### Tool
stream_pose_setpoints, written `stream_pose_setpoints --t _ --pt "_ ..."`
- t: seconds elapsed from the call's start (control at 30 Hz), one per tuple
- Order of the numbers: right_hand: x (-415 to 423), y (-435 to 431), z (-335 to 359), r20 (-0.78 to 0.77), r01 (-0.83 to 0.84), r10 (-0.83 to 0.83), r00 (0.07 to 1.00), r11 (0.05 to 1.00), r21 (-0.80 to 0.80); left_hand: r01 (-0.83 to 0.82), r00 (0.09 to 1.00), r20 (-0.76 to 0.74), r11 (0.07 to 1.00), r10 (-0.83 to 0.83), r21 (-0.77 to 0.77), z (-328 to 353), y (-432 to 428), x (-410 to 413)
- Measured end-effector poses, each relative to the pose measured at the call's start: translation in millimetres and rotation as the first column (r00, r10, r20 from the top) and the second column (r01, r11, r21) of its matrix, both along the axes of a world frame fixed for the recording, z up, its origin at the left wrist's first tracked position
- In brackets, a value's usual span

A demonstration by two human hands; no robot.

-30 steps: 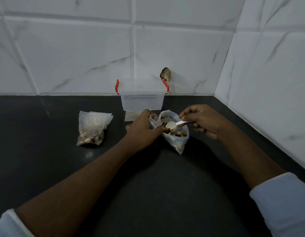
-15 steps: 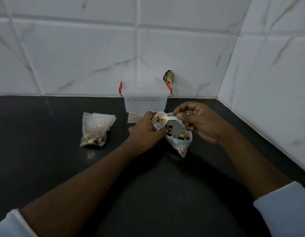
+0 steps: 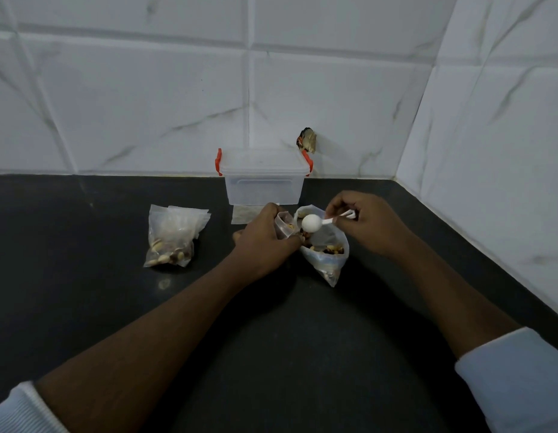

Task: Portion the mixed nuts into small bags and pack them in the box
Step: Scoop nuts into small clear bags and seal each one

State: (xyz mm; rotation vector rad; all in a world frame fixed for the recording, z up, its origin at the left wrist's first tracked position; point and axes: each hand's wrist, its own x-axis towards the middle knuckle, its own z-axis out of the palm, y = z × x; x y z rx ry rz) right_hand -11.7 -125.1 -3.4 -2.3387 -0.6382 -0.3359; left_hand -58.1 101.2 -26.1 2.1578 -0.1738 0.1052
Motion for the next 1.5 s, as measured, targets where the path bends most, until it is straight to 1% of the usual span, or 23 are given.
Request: stream_pose_setpoints --t 0.1,0.2,0.3,0.37,0.47,0.53,0.73,0.87,0.97,1.07,1.13,1.2,1.27,1.33,1.4,1.5 --pt "0 9 -5 -0.037 -0.019 0.014 0.999 0.989 -0.144 -0.019 1.000 -0.003 1.000 0.019 0.011 0 0 0" --pt "1 6 2 -0.039 0.027 -0.035 0.999 0.981 -0.193 -0.025 1.000 -0.008 0.999 0.026 0.034 -2 0 2" --pt "1 -4 7 -0.003 0.070 -0.072 0.997 0.986 -0.149 -0.022 1.000 -0.012 0.999 0.022 0.044 -1 0 2" --pt "1 -5 6 0.020 0.064 -0.062 0.998 0.992 -0.111 -0.018 1.000 -0.012 0.999 0.018 0.037 0 0 1" --pt "3 2 0 -0.019 0.019 -0.022 1.000 0.987 -0.161 -0.022 1.000 -0.005 1.000 0.022 0.016 -2 0 2" --pt "3 4 0 -0.037 -0.004 -0.004 0.999 0.979 -0.201 -0.020 1.000 0.014 1.000 0.021 -0.018 -3 1 2" --pt "3 -9 9 -0.003 0.073 -0.074 0.997 0.991 -0.116 0.033 0.998 0.057 0.987 -0.024 -0.157 -2 3 -1" --pt "2 -6 7 -0.043 0.062 -0.067 0.997 0.992 -0.107 0.062 0.996 0.077 0.978 -0.048 -0.200 -1 3 -3" --pt "0 1 7 -0.104 0.011 -0.014 0.995 0.999 -0.031 0.086 0.995 0.061 0.970 -0.074 -0.229 -1 4 -3" --pt "-2 7 3 -0.267 0.005 0.043 0.963 0.984 0.178 0.101 0.994 0.057 0.967 -0.090 -0.233 0 4 -3" --pt "-2 6 0 -0.400 0.068 0.064 0.915 0.949 0.308 0.105 0.994 0.058 0.967 -0.094 -0.231 0 3 -3" --pt "1 4 -2 -0.515 0.156 0.076 0.854 0.907 0.392 0.105 0.994 0.057 0.969 -0.094 -0.224 0 3 -2" --pt "4 3 -2 -0.597 0.236 0.111 0.795 0.849 0.472 0.107 0.994 0.058 0.968 -0.096 -0.226 0 3 -2" --pt "5 2 -1 -0.638 0.293 0.161 0.753 0.787 0.543 0.109 0.993 0.061 0.967 -0.097 -0.229 0 3 -3" --pt "5 -1 1 -0.648 0.316 0.207 0.733 0.739 0.595 0.111 0.993 0.066 0.966 -0.098 -0.236 0 3 -3" --pt "4 -4 7 -0.617 0.305 0.254 0.744 0.693 0.653 0.114 0.992 0.073 0.964 -0.099 -0.242 0 3 -4"
